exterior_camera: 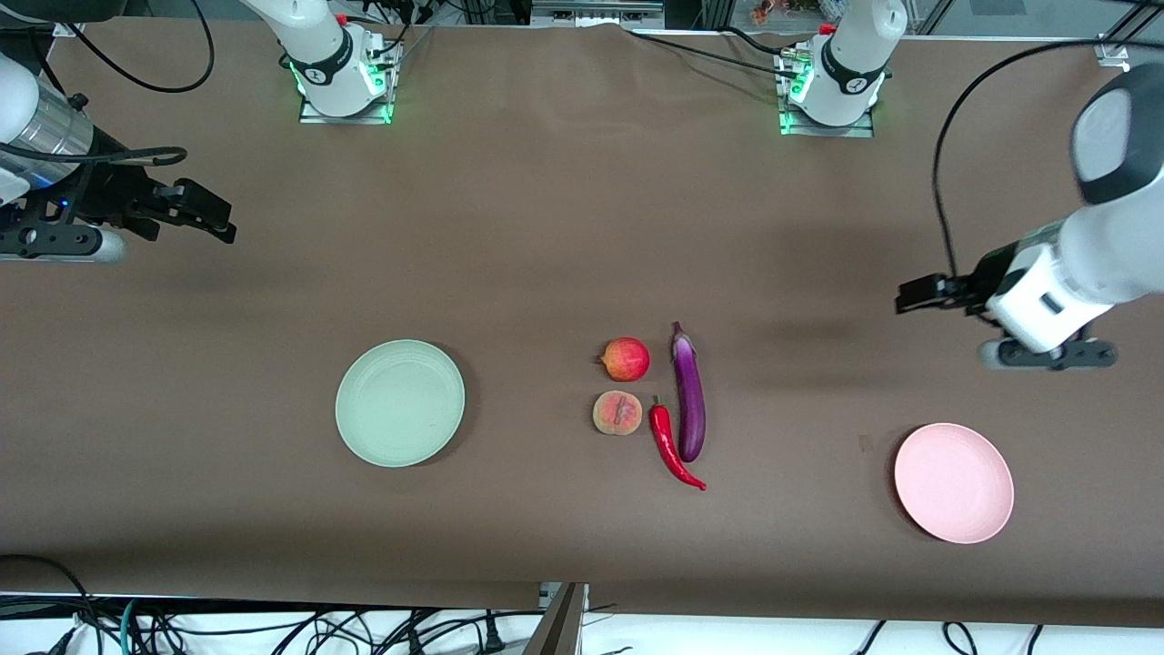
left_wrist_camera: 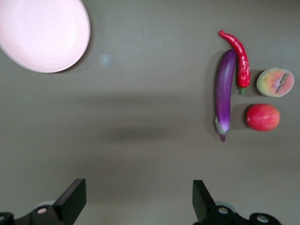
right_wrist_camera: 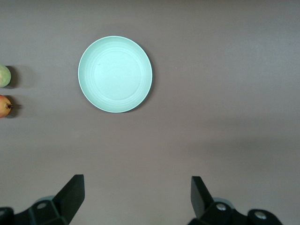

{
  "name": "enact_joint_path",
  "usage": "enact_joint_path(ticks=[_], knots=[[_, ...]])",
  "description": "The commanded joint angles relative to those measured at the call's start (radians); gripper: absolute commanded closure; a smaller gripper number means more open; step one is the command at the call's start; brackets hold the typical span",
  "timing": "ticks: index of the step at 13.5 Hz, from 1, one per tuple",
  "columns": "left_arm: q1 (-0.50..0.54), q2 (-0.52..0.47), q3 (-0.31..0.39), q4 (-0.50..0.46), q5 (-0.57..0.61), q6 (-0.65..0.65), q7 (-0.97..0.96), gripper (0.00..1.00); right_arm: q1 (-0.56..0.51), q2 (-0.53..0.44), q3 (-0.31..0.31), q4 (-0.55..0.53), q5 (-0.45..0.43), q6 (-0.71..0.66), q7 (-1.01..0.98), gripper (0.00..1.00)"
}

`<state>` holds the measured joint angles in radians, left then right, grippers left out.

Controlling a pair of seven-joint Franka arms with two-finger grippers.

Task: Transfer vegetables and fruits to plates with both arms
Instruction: 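Reach the left gripper down to the purple eggplant, then close the left gripper on the eggplant and lift it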

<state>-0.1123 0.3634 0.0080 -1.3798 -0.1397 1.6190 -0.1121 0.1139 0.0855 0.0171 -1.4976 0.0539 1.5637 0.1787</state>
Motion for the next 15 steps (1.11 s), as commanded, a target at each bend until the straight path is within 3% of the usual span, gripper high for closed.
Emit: enact_joint_path(ticks=[1, 4, 8, 15], knots=[[-0.116, 0.101, 0.006, 0.041, -0.008, 0.108, -0.067, 0.00, -0.002, -0.001, 0.004, 0.007, 0.000, -0.008, -0.010, 0.00], [-0.223, 0.216, 0.007, 0.044, -0.004, 0.230, -0.204, 0.00, -0.002, -0.001, 0.004, 0.007, 0.000, -0.008, -0.012, 0.00], [-0.286, 0.363, 0.007, 0.041, -0.004, 0.434, -0.207, 0.00, -0.002, -0.001, 0.004, 0.007, 0.000, -0.010, -0.012, 0.00], [-0.320, 0.480, 0.006, 0.031, 0.071, 0.613, -0.196, 0.00, -0.002, -0.001, 0.004, 0.007, 0.000, -0.011, -0.013, 0.00]])
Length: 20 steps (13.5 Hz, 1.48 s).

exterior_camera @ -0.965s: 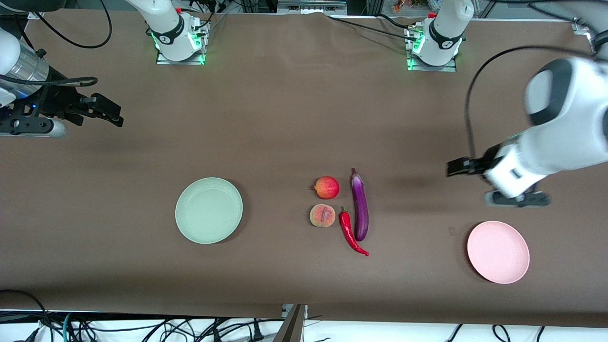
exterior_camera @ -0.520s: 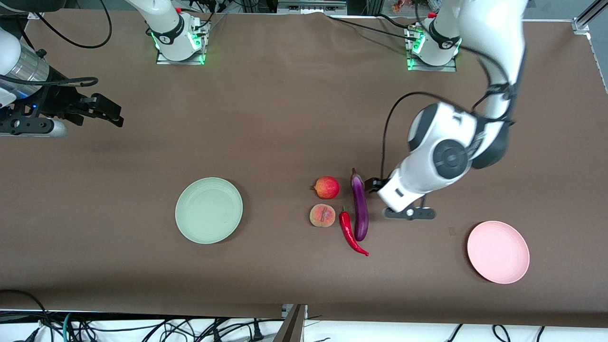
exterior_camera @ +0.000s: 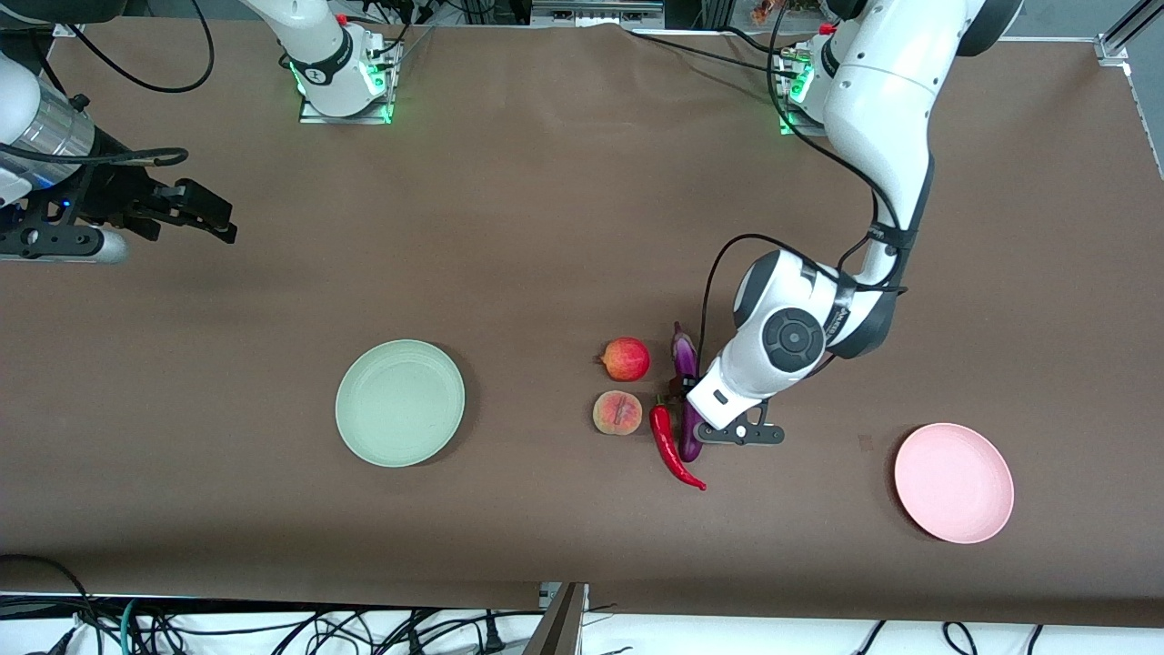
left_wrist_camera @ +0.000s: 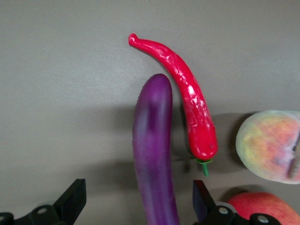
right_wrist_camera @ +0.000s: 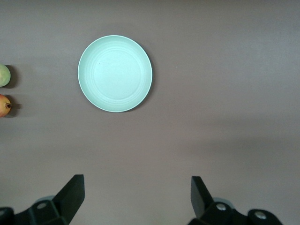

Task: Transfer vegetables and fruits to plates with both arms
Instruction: 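Close the left gripper on the eggplant and lift it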

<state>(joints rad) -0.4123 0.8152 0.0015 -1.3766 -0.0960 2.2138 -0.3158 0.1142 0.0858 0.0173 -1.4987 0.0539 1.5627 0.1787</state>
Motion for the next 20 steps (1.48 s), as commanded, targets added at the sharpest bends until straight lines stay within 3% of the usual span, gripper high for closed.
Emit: enact_joint_path(ticks=[1, 7, 13, 15, 20], knots=[[-0.022, 0.035, 0.012, 0.021, 0.029, 0.023, 0.009, 0.00, -0.002, -0.001, 0.004, 0.008, 0.000, -0.010, -0.013, 0.00], [-0.035, 0.067, 0.011, 0.002, 0.025, 0.081, 0.000, 0.15, -0.002, -0.001, 0.004, 0.008, 0.000, -0.010, -0.013, 0.00], [-0.023, 0.061, 0.012, 0.004, 0.027, 0.076, 0.014, 0.82, -0.002, -0.001, 0.004, 0.008, 0.000, -0.010, -0.013, 0.00], [0.019, 0.047, 0.017, 0.017, 0.021, 0.066, 0.081, 0.83, -0.004, -0.001, 0.003, 0.008, 0.000, -0.010, -0.013, 0.00], [0.246, -0.021, 0.011, 0.024, 0.012, -0.049, 0.421, 0.81, -0.004, -0.001, 0.003, 0.008, 0.000, -0.010, -0.013, 0.00]])
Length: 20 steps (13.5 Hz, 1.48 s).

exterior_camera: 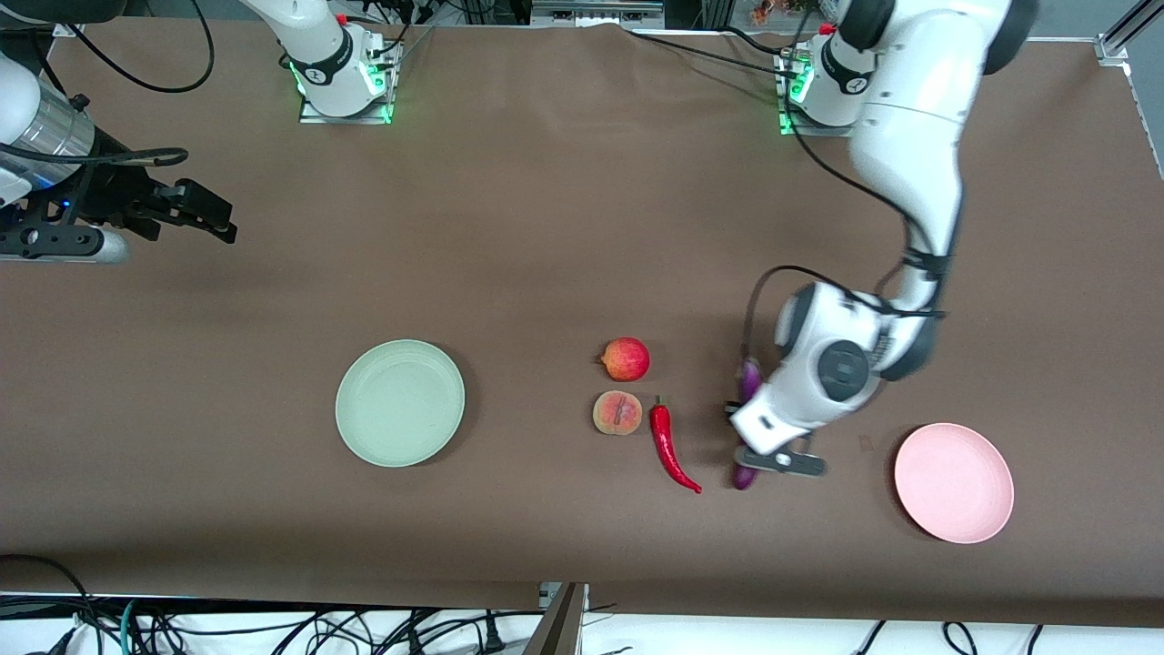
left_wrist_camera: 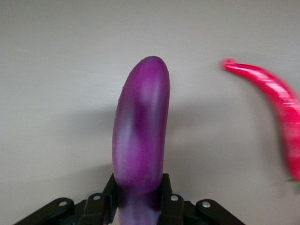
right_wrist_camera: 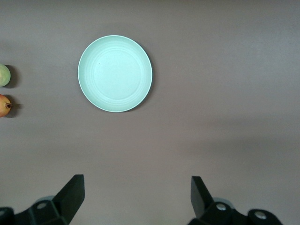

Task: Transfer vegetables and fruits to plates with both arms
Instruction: 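Carry the eggplant with the left gripper onto the pink plate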

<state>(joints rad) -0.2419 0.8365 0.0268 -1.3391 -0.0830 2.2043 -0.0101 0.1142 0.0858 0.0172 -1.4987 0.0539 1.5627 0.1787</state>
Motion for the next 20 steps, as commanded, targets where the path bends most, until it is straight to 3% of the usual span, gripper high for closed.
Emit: enact_joint_path(ticks=[1, 5, 8, 15, 20], knots=[[0.114, -0.045, -0.012, -0.015, 0.008, -0.041, 0.163, 0.81, -0.002, -0.001, 0.003, 0.008, 0.000, -0.010, -0.013, 0.00], [0.275, -0.046, -0.005, -0.014, 0.009, -0.032, 0.347, 0.80, -0.004, -0.001, 0.003, 0.006, 0.000, -0.010, -0.013, 0.00], [0.335, -0.039, -0.005, -0.014, 0.008, -0.028, 0.357, 0.79, -0.004, -0.001, 0.001, 0.006, 0.000, -0.012, -0.013, 0.00], [0.386, 0.015, 0.010, -0.014, -0.001, 0.052, 0.340, 0.75, -0.004, -0.001, 0.003, 0.006, 0.000, -0.010, -0.013, 0.00], [0.400, 0.042, 0.010, -0.011, -0.008, 0.097, 0.316, 0.59, -0.004, -0.001, 0.003, 0.006, 0.000, -0.010, -0.013, 0.00]])
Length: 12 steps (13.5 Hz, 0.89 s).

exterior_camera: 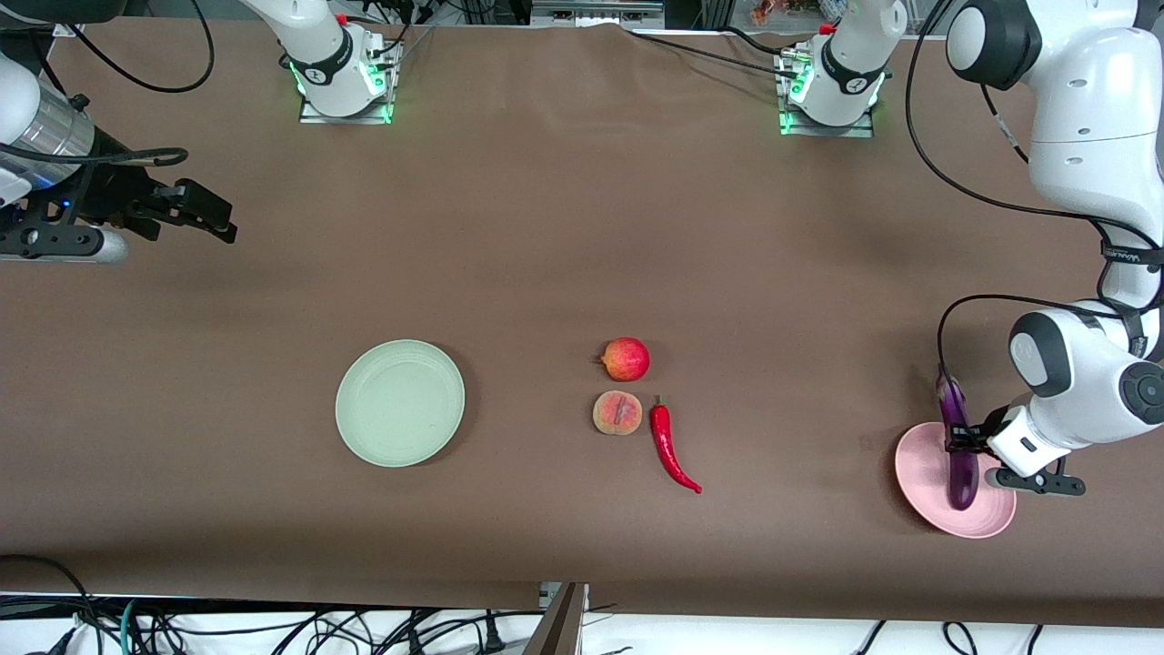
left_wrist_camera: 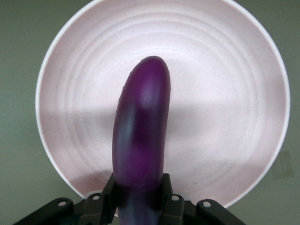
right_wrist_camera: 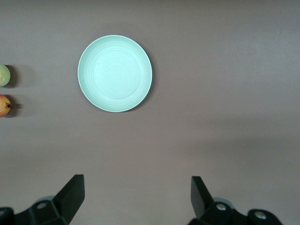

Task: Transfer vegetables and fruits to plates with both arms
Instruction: 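Carry the eggplant with the left gripper onto the pink plate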

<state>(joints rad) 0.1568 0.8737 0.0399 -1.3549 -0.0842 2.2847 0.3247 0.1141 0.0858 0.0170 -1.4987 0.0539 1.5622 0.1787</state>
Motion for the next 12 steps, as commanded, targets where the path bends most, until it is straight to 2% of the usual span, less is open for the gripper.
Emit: enact_joint_path(ticks=[1, 2, 3, 4, 8, 12], knots=[[0.000, 0.005, -0.005, 0.013, -0.006, 0.016, -0.032, 0.59, -0.004, -0.001, 0.003, 0.006, 0.000, -0.010, -0.013, 0.00], [-0.005, 0.005, -0.005, 0.034, -0.006, 0.001, -0.045, 0.58, -0.004, -0.001, 0.003, 0.006, 0.000, -0.010, -0.013, 0.00], [-0.008, 0.005, -0.005, 0.037, -0.006, -0.008, -0.047, 0.46, -0.004, -0.001, 0.003, 0.006, 0.000, -0.010, -0.013, 0.00], [-0.011, 0.005, -0.005, 0.040, -0.006, -0.013, -0.049, 0.42, -0.004, -0.001, 0.001, 0.006, 0.000, -0.010, -0.013, 0.00], [-0.014, 0.004, -0.008, 0.049, -0.005, -0.025, -0.056, 0.42, -0.004, -0.001, 0.001, 0.006, 0.000, -0.010, -0.013, 0.00], [-0.058, 0.004, -0.005, 0.137, 0.001, -0.160, -0.122, 0.38, -0.004, 0.000, 0.001, 0.008, 0.000, 0.001, -0.013, 0.00]])
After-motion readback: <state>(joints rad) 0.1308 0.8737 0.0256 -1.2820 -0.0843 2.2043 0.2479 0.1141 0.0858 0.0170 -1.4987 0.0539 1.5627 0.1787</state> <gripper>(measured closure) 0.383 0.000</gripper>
